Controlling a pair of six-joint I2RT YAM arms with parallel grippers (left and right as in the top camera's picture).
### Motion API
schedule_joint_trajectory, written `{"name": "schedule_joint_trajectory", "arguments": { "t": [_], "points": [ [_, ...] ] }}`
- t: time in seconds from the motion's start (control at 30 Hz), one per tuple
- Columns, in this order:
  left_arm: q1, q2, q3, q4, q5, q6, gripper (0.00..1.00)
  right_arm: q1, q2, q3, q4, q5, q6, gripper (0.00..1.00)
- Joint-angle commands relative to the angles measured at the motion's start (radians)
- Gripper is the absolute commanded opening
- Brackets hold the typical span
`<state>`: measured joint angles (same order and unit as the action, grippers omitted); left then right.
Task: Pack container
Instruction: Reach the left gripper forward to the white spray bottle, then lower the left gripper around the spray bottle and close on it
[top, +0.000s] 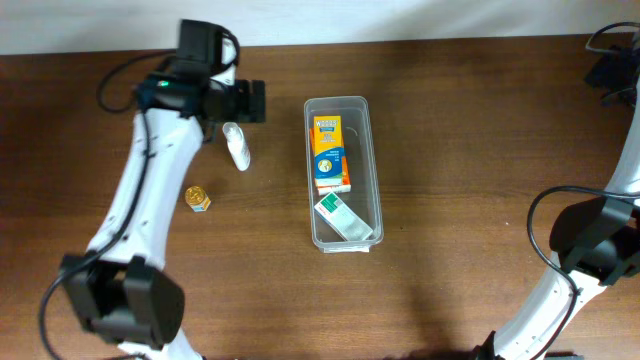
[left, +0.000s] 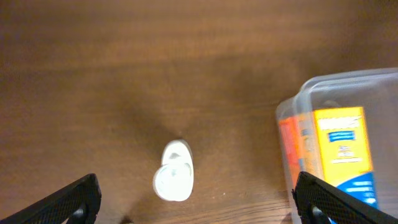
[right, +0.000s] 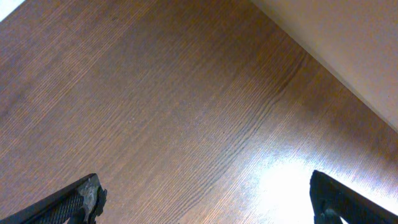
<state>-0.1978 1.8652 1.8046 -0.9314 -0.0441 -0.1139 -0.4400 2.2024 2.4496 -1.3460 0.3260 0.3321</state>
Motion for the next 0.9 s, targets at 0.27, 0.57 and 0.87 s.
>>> {"name": "schedule_joint_trajectory", "arguments": {
  "t": [0.27, 0.57, 0.87],
  "points": [
    [0.029, 0.117, 0.017, -0.075, -0.085, -0.160, 1.00, -0.005, 0.008, -0.006, 0.000, 0.019, -0.003, 0.98],
    [0.051, 0.144, 0.016, -0.080, -0.020, -0.117, 1.00, -0.005, 0.008, -0.006, 0.000, 0.019, -0.003, 0.98],
    [0.045, 0.202, 0.017, -0.068, -0.005, -0.026, 0.99, -0.005, 0.008, -0.006, 0.000, 0.019, -0.003, 0.98]
  ]
}}
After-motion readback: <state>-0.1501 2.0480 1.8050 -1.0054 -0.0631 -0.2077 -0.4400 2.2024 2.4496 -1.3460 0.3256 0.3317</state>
